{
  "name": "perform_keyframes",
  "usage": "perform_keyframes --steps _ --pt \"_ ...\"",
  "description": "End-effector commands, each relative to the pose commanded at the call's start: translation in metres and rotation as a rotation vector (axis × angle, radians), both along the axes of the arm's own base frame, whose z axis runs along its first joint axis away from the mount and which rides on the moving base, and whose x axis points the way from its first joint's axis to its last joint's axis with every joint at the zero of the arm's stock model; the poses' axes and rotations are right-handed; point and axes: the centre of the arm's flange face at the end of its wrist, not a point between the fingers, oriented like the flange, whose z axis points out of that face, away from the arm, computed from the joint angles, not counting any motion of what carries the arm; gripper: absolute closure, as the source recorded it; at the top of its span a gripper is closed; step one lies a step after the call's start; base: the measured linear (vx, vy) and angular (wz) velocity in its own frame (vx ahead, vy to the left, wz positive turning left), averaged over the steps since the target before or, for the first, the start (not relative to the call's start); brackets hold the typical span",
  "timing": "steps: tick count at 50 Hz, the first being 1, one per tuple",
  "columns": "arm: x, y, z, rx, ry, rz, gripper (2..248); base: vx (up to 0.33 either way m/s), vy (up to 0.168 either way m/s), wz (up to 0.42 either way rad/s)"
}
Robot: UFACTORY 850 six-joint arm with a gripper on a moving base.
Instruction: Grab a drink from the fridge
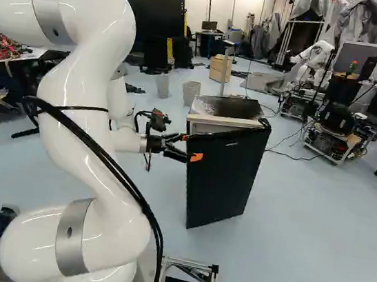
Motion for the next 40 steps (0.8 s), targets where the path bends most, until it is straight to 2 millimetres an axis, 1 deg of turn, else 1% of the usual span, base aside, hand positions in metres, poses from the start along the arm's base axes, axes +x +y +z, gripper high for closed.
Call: perform_keyframes --steps 22,40 --pt "-0.028 -0.02 0.001 -0.036 0.032 -0.062 3 0.0 0.0 0.0" --pt "-0.045 -0.042 0.001 -0.059 0.052 -0.138 3 0.0 0.0 0.0"
